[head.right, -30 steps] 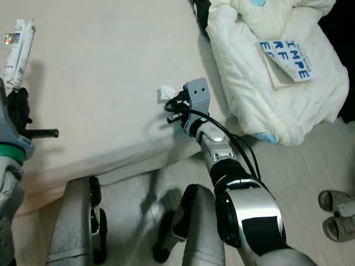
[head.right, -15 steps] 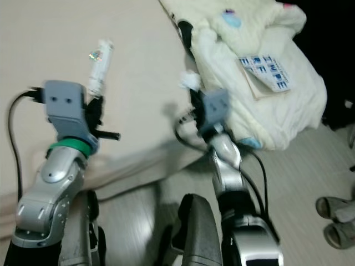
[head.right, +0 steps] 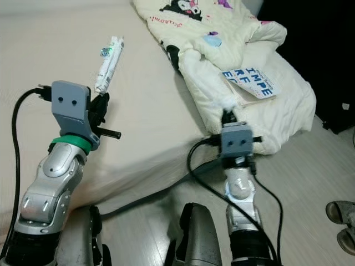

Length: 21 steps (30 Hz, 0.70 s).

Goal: Clean up the room

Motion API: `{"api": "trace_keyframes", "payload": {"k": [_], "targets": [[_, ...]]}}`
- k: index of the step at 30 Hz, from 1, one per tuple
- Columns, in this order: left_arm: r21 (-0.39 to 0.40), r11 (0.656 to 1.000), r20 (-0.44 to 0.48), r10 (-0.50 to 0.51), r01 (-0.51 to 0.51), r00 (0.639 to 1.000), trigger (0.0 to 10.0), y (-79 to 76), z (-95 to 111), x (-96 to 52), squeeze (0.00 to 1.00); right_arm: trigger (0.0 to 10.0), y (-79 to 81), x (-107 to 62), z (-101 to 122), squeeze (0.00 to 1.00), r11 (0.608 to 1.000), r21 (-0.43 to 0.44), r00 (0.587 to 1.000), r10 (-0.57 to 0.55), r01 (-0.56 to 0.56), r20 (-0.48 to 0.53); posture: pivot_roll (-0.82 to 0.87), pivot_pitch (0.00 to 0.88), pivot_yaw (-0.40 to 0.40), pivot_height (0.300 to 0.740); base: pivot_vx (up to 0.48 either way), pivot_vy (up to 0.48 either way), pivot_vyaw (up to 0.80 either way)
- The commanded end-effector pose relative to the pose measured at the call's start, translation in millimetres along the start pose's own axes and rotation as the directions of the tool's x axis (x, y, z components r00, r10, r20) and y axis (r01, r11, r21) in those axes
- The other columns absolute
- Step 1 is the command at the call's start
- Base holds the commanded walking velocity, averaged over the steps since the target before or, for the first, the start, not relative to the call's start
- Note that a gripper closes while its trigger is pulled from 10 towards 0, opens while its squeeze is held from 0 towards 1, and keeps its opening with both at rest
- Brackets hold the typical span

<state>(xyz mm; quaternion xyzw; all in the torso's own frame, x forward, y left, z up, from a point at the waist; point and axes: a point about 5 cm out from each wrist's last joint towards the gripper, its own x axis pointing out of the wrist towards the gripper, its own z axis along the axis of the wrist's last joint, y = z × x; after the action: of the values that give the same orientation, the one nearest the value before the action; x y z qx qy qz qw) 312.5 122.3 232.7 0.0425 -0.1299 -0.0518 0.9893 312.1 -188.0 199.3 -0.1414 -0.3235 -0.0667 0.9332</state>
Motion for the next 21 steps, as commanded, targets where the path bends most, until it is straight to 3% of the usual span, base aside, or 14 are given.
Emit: {"api": "trace_keyframes", "payload": {"k": [1,5,11,21], "targets": [[-0.035,0.999,-0.024,-0.042,0.041,0.999,10.0,-4.7,-5.5,2.9,0.00,10.0,-6.2,-3.7,3.2,0.00,1.000,-0.024,1.000,-0.011,0.010,-0.018,0.03,0.081,-0.021,0.610,0.000,0.000,0.00],[-0.091,0.994,-0.068,-0.060,0.054,0.996,10.0,-4.9,-12.5,5.4,0.00,10.0,-6.7,-5.0,5.4,0.00,0.999,-0.039,1.000,-0.017,0.016,-0.025,0.03,0.081,-0.021,0.630,0.000,0.000,0.00],[-0.103,0.993,-0.129,-0.076,0.063,0.989,10.0,-3.9,-24.2,5.3,0.00,10.0,-3.3,-7.5,5.5,0.00,0.999,-0.024,0.999,-0.024,0.023,-0.046,0.01,0.081,-0.015,0.660,0.000,0.000,0.00],[-0.129,0.990,-0.101,-0.061,0.048,0.993,10.0,-8.7,-25.9,6.8,0.00,10.0,1.8,-14.4,0.4,0.00,1.000,-0.016,0.994,0.011,-0.013,-0.105,0.02,0.087,-0.027,0.700,0.000,0.000,0.00]]}}
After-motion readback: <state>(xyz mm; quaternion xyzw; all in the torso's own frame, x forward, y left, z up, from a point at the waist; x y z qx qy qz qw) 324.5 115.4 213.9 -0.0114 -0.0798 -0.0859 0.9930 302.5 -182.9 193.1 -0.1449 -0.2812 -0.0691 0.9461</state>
